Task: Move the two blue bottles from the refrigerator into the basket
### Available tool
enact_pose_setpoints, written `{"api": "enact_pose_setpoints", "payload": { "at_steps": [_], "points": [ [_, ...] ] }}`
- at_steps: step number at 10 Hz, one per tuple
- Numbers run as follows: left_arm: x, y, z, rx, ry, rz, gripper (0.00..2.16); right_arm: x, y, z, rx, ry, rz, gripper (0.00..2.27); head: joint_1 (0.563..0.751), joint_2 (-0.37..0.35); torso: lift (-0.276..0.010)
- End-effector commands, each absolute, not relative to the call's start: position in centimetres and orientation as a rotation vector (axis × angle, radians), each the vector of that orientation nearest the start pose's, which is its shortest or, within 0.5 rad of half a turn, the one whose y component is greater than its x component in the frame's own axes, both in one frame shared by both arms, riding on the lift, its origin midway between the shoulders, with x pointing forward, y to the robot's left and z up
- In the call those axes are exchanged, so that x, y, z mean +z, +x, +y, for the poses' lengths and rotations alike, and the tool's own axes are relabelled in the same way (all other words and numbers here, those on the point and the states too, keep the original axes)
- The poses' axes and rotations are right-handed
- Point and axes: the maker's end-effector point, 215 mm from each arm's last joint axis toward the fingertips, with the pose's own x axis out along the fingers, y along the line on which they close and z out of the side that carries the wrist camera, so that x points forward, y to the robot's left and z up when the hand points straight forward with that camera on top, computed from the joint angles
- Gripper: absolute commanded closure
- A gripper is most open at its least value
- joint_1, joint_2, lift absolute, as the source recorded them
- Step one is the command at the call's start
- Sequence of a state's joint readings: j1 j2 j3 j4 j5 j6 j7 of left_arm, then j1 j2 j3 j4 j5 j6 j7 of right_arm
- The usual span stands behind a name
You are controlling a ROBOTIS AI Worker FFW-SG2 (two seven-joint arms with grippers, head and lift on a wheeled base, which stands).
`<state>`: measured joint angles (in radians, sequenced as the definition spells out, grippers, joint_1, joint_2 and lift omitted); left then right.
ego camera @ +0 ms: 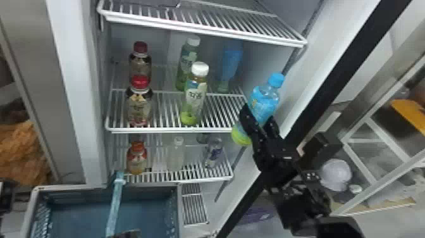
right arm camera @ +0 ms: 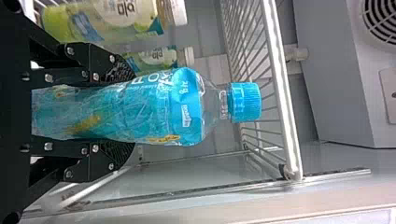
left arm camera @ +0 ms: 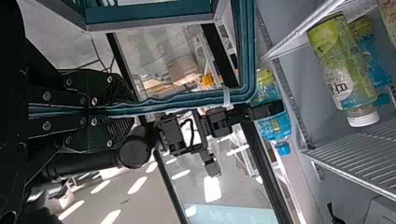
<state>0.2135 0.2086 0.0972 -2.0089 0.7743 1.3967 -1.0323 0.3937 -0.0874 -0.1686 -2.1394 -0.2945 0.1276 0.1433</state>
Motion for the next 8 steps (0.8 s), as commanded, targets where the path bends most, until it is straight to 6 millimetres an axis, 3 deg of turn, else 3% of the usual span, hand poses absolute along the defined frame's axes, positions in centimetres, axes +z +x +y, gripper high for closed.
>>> {"api": "enact_pose_setpoints", "payload": {
  "at_steps": [1,6,8],
  "points": [
    [-33.6,28.3,4.3,-1.316,-0.973,0.853,1.2,-26.4,46.3,-27.4,0.099,0.159,-0.057,0.87,0.695,-0.348,0.0],
    [-33.4,28.4,4.2,-1.322,-0.974,0.844,1.2,-28.5,40.8,-23.4,0.199,0.219,0.047,0.87,0.695,-0.326,0.0],
    [-33.4,28.4,4.2,-1.322,-0.974,0.844,1.2,-29.0,40.0,-21.2,0.259,0.259,0.067,0.87,0.695,-0.31,0.0]
  ]
}}
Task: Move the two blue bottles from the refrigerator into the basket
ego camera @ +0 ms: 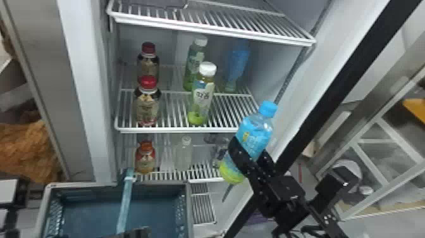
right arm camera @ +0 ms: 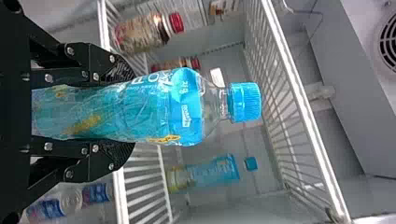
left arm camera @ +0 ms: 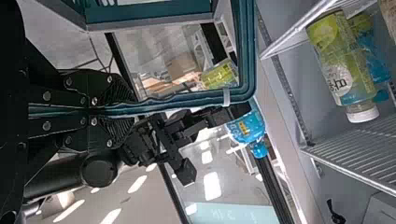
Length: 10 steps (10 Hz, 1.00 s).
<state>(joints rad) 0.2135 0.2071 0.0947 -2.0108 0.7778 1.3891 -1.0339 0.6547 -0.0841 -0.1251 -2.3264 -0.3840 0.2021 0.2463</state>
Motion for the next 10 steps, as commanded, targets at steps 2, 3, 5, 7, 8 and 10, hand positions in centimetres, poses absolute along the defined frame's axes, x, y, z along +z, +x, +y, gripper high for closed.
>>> {"api": "enact_pose_setpoints", "payload": {
  "at_steps": [2,3,5,7,8,10],
  "points": [
    [-33.3,28.4,4.0,-1.328,-0.972,0.845,1.2,-29.1,39.3,-18.6,0.323,0.314,0.076,0.87,0.695,-0.279,0.0],
    [-33.3,28.3,3.8,-1.333,-0.971,0.846,1.2,-29.6,38.9,-17.3,0.359,0.333,0.096,0.87,0.695,-0.259,0.0],
    [-33.2,28.3,3.7,-1.34,-0.966,0.847,1.2,-30.5,38.2,-14.9,0.414,0.382,0.13,0.87,0.695,-0.23,0.0],
    [-33.1,28.3,3.5,-1.346,-0.962,0.851,1.2,-31.2,37.9,-13.4,0.469,0.407,0.153,0.87,0.695,-0.2,0.0],
    [-33.1,28.4,3.5,-1.346,-0.959,0.85,1.2,-32.0,37.6,-12.7,0.493,0.413,0.184,0.87,0.695,-0.183,0.0],
    [-33.0,28.5,3.7,-1.344,-0.96,0.847,1.2,-33.5,36.9,-11.0,0.555,0.447,0.228,0.87,0.695,-0.159,0.0]
  ]
}}
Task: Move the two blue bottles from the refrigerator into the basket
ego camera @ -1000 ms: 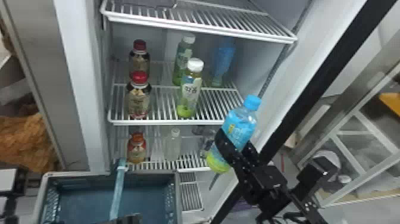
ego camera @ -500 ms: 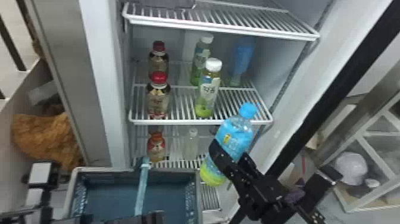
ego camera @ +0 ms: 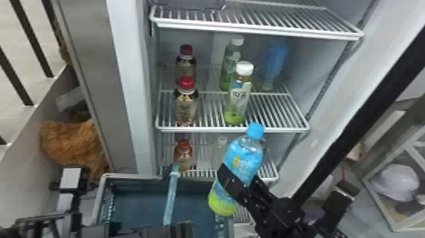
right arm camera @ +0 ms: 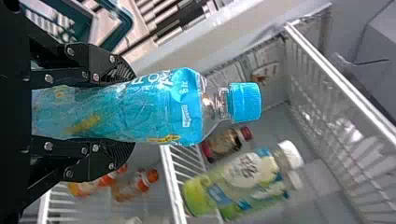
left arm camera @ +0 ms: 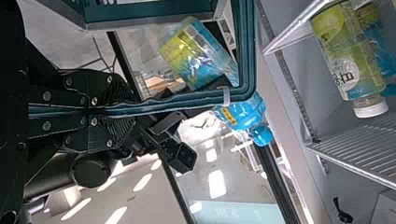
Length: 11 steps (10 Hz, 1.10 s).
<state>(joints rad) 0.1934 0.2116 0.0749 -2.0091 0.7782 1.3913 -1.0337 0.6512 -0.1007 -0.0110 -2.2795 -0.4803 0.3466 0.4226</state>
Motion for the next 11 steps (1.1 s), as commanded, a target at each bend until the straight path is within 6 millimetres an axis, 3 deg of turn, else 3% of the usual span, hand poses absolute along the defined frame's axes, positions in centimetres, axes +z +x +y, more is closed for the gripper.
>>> {"api": "enact_pose_setpoints", "payload": {
  "at_steps": [1,3,6,9,11],
  "points": [
    [-33.1,28.5,3.8,-1.341,-0.957,0.848,1.2,-34.2,37.0,-10.4,0.589,0.47,0.234,0.87,0.695,-0.141,0.0],
    [-33.0,28.6,3.8,-1.341,-0.958,0.843,1.2,-35.3,37.1,-10.0,0.624,0.505,0.228,0.55,0.695,-0.117,0.0],
    [-33.2,28.5,4.0,-1.334,-0.961,0.848,1.2,-33.5,38.0,-11.9,0.58,0.478,0.129,0.19,0.695,-0.121,0.0],
    [-33.2,28.5,4.0,-1.333,-0.963,0.845,1.2,-31.0,39.3,-15.9,0.481,0.413,0.027,0.18,0.695,-0.161,0.0],
    [-33.3,28.5,4.0,-1.331,-0.966,0.845,1.2,-29.1,40.2,-19.7,0.382,0.363,-0.044,0.18,0.695,-0.214,0.0]
  ]
}}
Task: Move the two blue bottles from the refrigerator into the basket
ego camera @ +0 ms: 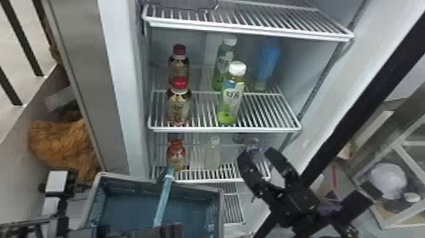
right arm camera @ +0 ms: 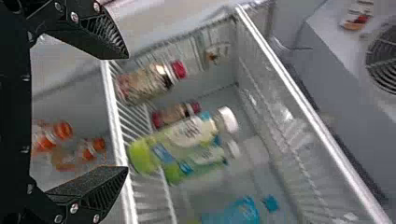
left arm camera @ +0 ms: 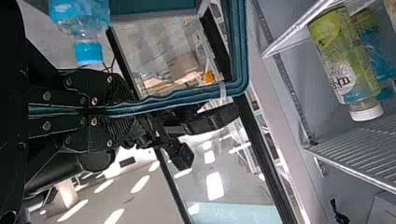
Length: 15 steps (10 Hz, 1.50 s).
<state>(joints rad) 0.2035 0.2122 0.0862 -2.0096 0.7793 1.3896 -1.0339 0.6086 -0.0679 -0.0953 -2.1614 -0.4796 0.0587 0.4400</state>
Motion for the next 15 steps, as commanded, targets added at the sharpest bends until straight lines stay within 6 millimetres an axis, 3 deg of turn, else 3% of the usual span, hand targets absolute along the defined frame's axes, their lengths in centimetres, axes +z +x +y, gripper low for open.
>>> {"api": "enact_pose_setpoints", "payload": {
  "at_steps": [1,3,9,15],
  "points": [
    [-33.3,28.4,4.0,-1.33,-0.968,0.847,1.2,-28.1,40.5,-21.0,0.344,0.344,-0.075,0.18,0.695,-0.232,0.0],
    [-33.3,28.3,4.0,-1.331,-0.97,0.849,1.2,-27.1,40.9,-23.0,0.276,0.33,-0.109,0.18,0.695,-0.285,0.0],
    [-33.4,28.2,3.9,-1.332,-0.971,0.853,1.2,-25.4,44.4,-26.5,0.15,0.255,-0.166,0.18,0.695,-0.337,0.0],
    [-33.6,27.9,3.7,-1.333,-0.968,0.866,1.2,-26.6,50.1,-28.8,0.096,0.201,-0.168,0.18,0.695,-0.35,0.0]
  ]
}}
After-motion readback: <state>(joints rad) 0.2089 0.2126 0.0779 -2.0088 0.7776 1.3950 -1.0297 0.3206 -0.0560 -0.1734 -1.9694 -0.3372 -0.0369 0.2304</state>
